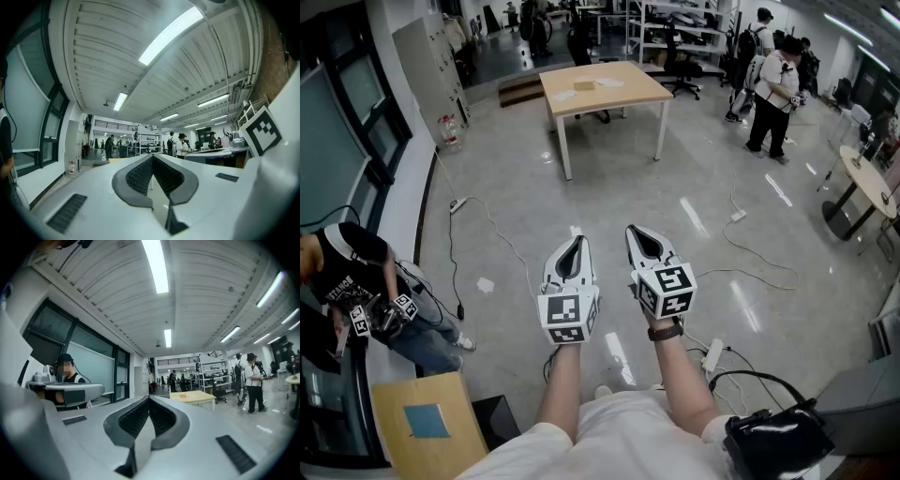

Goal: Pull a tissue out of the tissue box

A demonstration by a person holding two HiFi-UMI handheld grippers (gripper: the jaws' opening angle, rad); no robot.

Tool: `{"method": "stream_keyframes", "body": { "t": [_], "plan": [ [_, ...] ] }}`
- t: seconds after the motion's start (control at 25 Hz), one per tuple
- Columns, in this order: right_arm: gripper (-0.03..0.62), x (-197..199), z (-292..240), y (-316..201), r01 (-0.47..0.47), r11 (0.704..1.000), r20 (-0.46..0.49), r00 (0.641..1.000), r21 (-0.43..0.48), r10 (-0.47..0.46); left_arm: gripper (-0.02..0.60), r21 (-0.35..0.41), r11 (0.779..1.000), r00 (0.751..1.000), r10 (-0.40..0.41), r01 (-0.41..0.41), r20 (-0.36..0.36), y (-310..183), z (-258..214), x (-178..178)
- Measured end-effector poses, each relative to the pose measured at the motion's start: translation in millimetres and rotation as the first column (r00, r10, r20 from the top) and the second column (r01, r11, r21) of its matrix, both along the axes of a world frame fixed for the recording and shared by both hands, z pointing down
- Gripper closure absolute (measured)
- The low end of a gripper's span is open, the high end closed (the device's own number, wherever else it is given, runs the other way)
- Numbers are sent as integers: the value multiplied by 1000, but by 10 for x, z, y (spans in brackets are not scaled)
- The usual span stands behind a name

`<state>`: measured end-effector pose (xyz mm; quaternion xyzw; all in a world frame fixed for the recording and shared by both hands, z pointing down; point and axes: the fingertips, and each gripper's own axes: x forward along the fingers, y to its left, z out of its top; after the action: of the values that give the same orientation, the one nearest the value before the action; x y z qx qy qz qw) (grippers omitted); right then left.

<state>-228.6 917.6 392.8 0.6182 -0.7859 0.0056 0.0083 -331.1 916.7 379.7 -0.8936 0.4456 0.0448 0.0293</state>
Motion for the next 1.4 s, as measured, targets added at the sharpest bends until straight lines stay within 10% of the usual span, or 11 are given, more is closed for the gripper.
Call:
{"method": "stream_keyframes", "body": {
  "t": [0.44,0.68,1.4],
  "plan": [
    [592,-58,105,66,-1,1000,31,1000,10,0,580,-75,997,1000,3,-5,-26,-54,270,-58],
    [592,-167,158,-301,165,985,-43,986,40,-163,580,-92,993,997,-71,69,-20,-565,380,117],
    [592,1455,-28,-1579,136,986,-37,990,99,-133,580,-77,993,996,-92,91,-11,-1678,285,1542]
  ]
}}
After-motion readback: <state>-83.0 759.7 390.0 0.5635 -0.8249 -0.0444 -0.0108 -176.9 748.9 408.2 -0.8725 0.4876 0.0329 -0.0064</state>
